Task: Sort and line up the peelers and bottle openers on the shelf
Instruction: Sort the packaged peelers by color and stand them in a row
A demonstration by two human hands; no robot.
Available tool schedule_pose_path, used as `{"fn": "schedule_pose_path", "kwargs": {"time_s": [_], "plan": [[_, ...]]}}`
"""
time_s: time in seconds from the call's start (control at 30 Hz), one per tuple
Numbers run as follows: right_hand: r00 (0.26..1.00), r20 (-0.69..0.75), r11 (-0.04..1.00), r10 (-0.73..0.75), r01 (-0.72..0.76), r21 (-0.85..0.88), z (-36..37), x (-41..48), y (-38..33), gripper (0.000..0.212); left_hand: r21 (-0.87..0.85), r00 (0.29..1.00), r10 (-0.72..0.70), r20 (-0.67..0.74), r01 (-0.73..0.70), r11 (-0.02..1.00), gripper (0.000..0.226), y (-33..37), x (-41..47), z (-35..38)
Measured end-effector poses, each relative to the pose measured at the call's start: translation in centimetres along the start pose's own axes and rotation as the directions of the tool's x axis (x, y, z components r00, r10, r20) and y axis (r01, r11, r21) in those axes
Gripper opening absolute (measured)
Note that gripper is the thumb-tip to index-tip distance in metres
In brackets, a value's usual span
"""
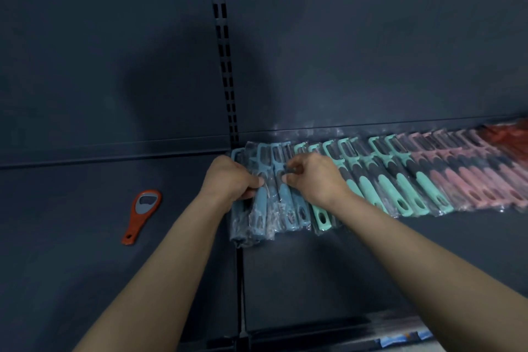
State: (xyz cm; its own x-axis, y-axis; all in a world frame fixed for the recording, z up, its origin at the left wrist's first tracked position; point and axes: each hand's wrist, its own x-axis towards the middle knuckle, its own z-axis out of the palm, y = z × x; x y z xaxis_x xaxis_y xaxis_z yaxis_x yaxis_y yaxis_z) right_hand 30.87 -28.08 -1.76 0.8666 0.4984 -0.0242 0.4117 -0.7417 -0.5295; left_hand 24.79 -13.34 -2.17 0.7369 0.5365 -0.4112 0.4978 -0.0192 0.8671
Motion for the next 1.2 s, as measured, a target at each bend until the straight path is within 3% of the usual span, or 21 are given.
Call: {"fn": "schedule_pose_path", "kwargs": {"time_s": [0.3, 0.43, 0.63, 1.03, 1.13, 1.2], "plan": [[0.999, -0.003, 0.999, -0.05, 0.05, -0.013, 0.6, -0.1, 0.4, 0.032, -0.021, 0.993, 0.059, -0.105, -0.061, 0.998, 0.027, -0.7, 0.6, -0.1], [0.998, 0.017, 0.998, -0.067, 0.067, -0.02, 0.6, -0.1, 0.4, 0.043, -0.022, 0.994, 0.074, -0.083, -0.076, 0.997, 0.029, -0.8, 0.9, 0.1], [0.995, 0.027, 0.991, -0.094, 0.096, -0.089, 0.6, -0.1, 0.3, 0.032, 0.007, 0.996, 0.09, 0.004, -0.09, 0.996, 0.043, -0.9, 1.3, 0.6], [0.995, 0.009, 0.986, -0.1, 0.1, -0.136, 0.6, 0.0, 0.0, 0.025, -0.027, 0.993, 0.111, -0.038, -0.112, 0.993, 0.044, -1.1, 0.9, 1.4], [0.996, 0.004, 0.989, -0.084, 0.084, -0.126, 0.5, -0.2, 0.1, 0.025, -0.025, 0.987, 0.161, -0.028, -0.161, 0.987, 0.042, -1.4, 0.4, 0.7], [0.997, -0.007, 0.992, -0.07, 0.069, -0.109, 0.4, -0.3, 0.2, 0.026, 0.048, 0.972, 0.217, -0.096, -0.213, 0.976, 0.037, -1.7, 0.0, -0.2]]}}
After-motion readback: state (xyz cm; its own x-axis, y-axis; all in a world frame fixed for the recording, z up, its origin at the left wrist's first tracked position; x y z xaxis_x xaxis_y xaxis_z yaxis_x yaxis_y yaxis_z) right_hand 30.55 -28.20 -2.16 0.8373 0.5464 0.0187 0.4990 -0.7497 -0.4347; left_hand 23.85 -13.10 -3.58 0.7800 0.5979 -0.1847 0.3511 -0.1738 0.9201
